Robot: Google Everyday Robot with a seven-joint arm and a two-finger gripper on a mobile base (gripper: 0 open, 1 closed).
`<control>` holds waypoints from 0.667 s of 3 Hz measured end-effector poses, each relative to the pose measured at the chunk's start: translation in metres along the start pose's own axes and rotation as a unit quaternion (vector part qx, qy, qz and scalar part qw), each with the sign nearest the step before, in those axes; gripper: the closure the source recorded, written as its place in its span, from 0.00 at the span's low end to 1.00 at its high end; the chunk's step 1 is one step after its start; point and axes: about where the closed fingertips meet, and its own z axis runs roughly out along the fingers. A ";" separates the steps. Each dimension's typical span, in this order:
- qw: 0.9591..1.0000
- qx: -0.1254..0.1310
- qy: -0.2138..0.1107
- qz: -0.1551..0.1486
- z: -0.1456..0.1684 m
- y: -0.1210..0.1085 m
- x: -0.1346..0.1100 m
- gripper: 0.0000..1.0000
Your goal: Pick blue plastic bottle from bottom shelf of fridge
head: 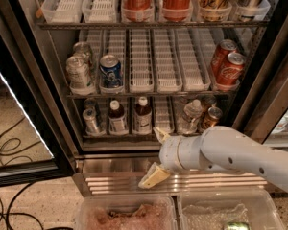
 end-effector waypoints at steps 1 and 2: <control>0.999 0.028 -0.028 0.019 0.027 0.012 0.013 0.00; 0.993 0.087 -0.072 0.043 0.041 0.005 0.017 0.00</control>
Offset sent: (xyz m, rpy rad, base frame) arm 0.0276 0.0193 -0.0525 0.3140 -0.2110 -0.2695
